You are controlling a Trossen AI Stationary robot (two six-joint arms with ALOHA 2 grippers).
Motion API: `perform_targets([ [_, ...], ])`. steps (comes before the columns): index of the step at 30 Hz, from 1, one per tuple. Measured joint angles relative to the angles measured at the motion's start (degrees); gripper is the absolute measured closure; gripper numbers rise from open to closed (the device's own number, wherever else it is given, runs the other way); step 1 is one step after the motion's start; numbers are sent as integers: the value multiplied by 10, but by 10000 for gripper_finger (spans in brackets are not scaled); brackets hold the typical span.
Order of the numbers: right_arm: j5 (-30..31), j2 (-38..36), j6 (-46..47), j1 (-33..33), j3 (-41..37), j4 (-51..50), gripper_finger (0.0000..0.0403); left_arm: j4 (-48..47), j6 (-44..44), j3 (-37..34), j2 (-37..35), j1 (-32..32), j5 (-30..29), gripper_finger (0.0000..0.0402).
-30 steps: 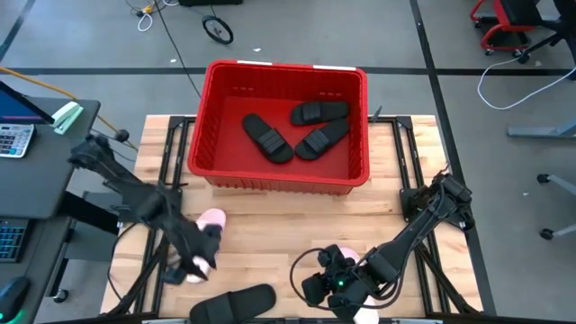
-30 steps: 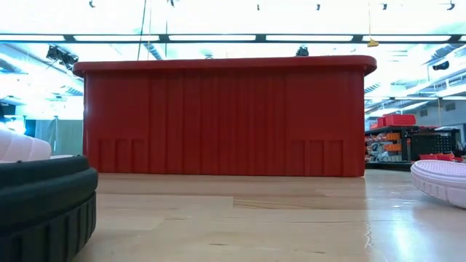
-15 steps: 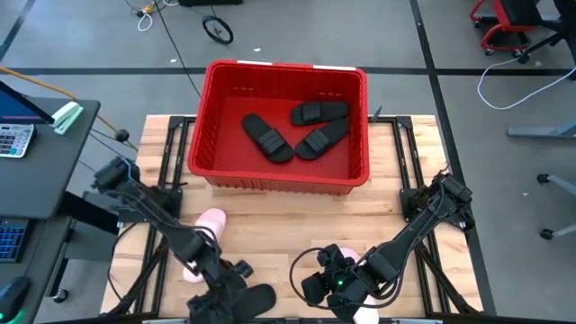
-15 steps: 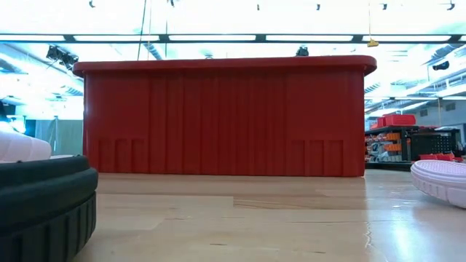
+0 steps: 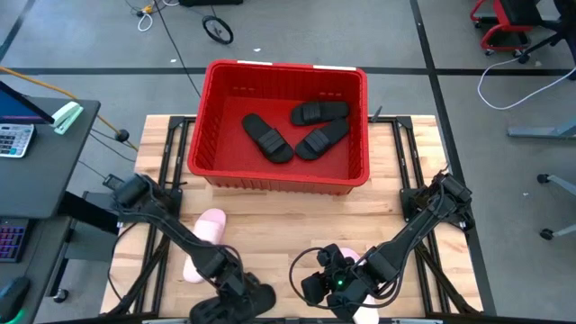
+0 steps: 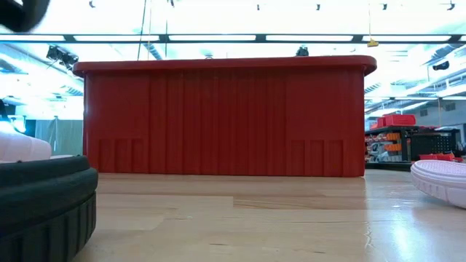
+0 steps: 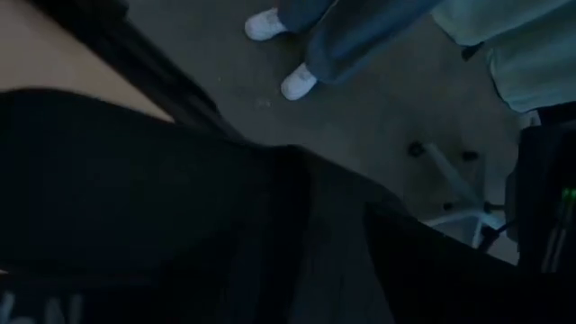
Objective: Pick and place slides into bin
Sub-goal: Put the black slide into the red bin
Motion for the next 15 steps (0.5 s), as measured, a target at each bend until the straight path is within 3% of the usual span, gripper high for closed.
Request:
perform_targets([
  [15, 0, 0, 4, 0, 0, 4, 269, -74, 0, 0, 11, -6, 37, 209],
])
